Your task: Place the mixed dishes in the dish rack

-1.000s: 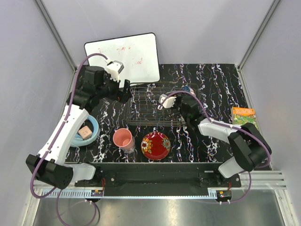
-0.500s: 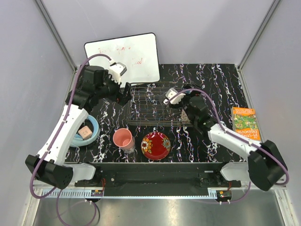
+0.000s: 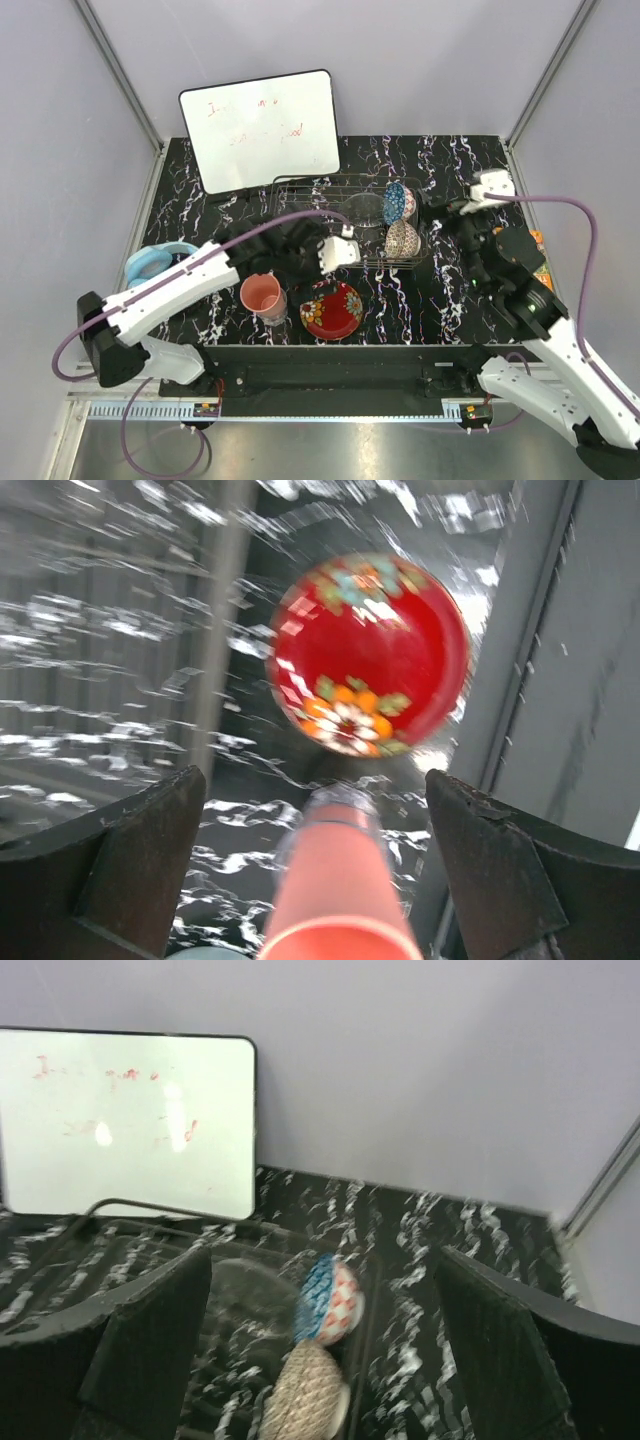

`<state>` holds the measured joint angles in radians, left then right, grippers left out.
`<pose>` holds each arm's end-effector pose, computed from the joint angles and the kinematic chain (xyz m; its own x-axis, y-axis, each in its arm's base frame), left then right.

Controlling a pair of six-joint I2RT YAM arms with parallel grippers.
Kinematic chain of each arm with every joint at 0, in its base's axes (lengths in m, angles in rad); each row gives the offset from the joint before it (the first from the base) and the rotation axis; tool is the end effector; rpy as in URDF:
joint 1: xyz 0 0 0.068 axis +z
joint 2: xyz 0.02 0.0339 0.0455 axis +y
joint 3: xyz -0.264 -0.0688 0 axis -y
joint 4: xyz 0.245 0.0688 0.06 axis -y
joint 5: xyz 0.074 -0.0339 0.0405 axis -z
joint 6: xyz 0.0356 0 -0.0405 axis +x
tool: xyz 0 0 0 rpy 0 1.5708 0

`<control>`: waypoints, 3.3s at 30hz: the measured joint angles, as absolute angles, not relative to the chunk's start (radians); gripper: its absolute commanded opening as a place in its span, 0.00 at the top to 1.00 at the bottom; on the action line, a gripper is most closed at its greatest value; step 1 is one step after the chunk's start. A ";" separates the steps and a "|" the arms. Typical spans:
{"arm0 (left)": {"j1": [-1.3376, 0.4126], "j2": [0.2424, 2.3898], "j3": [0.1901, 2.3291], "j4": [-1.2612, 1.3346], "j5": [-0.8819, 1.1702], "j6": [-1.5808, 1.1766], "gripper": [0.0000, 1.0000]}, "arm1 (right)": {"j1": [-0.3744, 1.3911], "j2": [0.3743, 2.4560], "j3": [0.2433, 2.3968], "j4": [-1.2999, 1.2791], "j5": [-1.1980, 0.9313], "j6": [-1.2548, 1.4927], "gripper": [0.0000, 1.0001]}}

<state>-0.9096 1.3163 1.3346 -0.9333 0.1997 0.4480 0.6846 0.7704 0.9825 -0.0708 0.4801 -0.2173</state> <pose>0.1564 -0.2125 0.3472 -0.0714 0.7832 -0.6177 0.9750 0.1855 0.1224 0.1359 0.0897 0.4225 0.1511 -0.1235 -0.9808 -0.1783 0.9725 -0.1499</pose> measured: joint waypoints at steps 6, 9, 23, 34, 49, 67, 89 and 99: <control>-1.055 1.402 1.208 -0.888 0.113 0.430 0.07 | 0.685 0.569 0.848 -0.277 0.531 0.091 0.00; -1.148 1.447 1.160 -0.855 0.046 0.416 0.06 | 0.685 0.508 0.791 -0.339 0.553 0.150 0.00; -1.122 1.549 1.158 -0.730 0.006 0.329 0.11 | 0.685 0.529 0.760 -0.389 0.553 0.226 0.02; -0.936 1.465 1.258 -0.796 0.006 0.347 0.10 | 0.685 0.612 0.636 -0.442 0.227 0.601 0.00; -0.693 1.134 1.298 -0.852 -0.002 0.347 0.07 | 0.754 0.926 0.464 -0.315 -0.136 0.882 0.20; -0.579 1.132 1.271 -0.865 0.011 0.356 0.06 | 0.765 1.309 0.466 -0.004 -0.239 0.929 0.33; -0.546 1.129 1.265 -0.860 0.015 0.371 0.06 | 0.839 1.331 0.463 0.011 -0.200 0.962 1.00; -0.543 1.131 1.271 -0.862 0.014 0.374 0.06 | 0.866 1.111 0.464 -0.138 -0.135 0.926 1.00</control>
